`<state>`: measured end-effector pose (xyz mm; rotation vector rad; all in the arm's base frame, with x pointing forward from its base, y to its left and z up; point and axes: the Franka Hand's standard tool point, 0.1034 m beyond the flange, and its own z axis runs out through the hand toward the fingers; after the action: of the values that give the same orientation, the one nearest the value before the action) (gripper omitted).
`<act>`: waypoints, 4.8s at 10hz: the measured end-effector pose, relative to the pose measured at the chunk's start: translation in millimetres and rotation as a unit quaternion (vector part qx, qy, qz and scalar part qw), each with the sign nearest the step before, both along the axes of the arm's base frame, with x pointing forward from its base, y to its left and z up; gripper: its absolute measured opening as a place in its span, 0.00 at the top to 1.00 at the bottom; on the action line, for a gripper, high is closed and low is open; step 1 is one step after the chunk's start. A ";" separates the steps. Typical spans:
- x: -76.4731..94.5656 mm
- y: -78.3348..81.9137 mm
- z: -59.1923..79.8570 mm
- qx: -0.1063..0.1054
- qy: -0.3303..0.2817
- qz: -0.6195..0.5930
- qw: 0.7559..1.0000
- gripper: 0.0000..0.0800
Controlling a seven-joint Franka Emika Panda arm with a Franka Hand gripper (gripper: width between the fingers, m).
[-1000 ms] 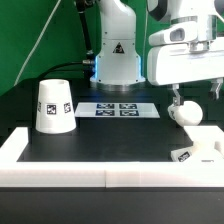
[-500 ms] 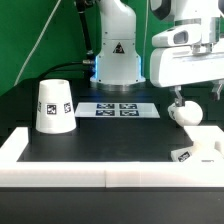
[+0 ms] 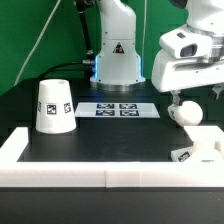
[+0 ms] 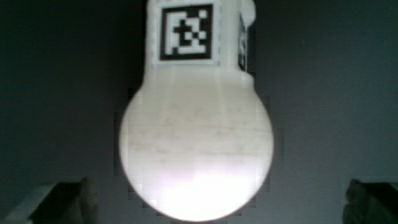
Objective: Assemble lamp
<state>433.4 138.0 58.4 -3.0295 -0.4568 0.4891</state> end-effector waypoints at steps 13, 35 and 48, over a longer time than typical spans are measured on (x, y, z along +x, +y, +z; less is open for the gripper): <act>-14.2 -5.7 -26.0 -0.056 0.278 0.010 0.959 0.13; 34.9 -27.8 42.4 -0.020 0.202 0.002 0.979 0.28; 107.2 -40.2 87.5 0.040 -0.211 -0.033 0.976 0.28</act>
Offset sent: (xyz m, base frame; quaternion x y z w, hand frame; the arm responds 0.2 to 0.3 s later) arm 0.0000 0.0000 0.0000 0.0000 -0.1938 0.0000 0.9810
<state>540.6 97.8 145.9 -3.0485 -0.3763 -0.1792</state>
